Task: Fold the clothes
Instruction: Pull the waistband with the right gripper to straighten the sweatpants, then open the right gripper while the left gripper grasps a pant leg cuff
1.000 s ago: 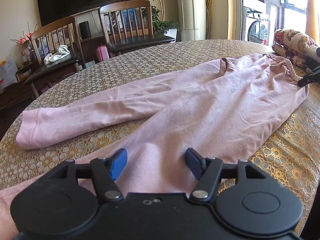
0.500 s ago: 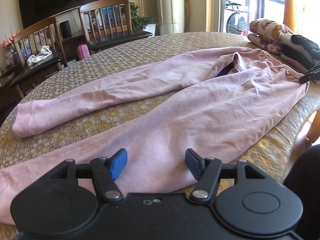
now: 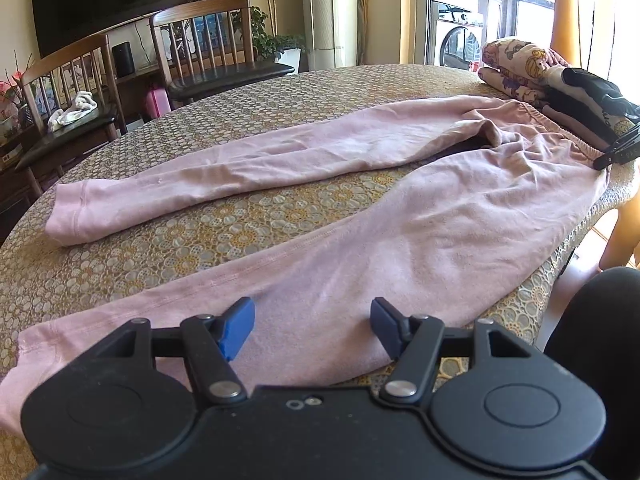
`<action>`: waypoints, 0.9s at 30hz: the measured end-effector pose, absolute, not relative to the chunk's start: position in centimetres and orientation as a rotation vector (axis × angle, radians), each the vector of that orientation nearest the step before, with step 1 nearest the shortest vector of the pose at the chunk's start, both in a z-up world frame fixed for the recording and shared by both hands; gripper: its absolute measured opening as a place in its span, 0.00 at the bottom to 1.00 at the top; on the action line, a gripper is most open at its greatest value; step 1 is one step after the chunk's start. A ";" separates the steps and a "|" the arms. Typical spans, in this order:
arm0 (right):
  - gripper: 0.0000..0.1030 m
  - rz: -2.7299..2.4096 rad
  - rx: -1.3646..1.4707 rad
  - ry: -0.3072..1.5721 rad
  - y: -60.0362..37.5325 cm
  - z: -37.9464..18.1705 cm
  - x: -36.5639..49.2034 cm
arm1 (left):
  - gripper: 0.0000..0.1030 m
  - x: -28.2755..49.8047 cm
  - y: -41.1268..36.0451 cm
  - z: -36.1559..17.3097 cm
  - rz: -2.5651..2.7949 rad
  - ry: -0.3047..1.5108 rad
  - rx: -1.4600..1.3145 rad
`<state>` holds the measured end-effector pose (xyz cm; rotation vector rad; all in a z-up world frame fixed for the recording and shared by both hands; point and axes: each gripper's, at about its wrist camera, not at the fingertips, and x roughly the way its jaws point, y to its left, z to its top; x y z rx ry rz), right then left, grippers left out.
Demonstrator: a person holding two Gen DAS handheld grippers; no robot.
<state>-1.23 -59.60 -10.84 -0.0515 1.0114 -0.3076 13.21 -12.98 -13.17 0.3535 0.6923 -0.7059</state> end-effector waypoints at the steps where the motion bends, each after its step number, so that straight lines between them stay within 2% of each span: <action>1: 0.27 -0.314 -0.053 1.008 -59.3 -10.4 -1.1 | 1.00 13.2 -12.8 -13.1 -0.705 0.691 0.353; 2: 0.37 -0.326 -0.060 1.001 -59.1 -10.0 -1.1 | 1.00 13.3 -12.6 -13.0 -0.704 0.689 0.355; 3: 0.54 -0.344 -0.074 0.982 -59.0 -9.5 -1.0 | 1.00 13.4 -12.4 -13.0 -0.703 0.686 0.357; 5: 0.64 -0.385 -0.110 0.921 -58.4 -8.4 -1.1 | 1.00 13.6 -11.9 -12.8 -0.698 0.680 0.360; 11: 0.64 -0.311 -0.046 0.833 -56.0 -6.7 0.3 | 1.00 14.5 -10.8 -12.6 -0.664 0.682 0.359; 20: 0.64 -0.123 -0.062 0.856 -49.8 -10.8 2.9 | 1.00 14.5 -7.9 -12.7 -0.611 0.687 0.358; 27: 0.65 -0.109 -0.079 0.905 -48.9 -13.3 2.6 | 1.00 14.7 -6.0 -12.8 -0.556 0.700 0.345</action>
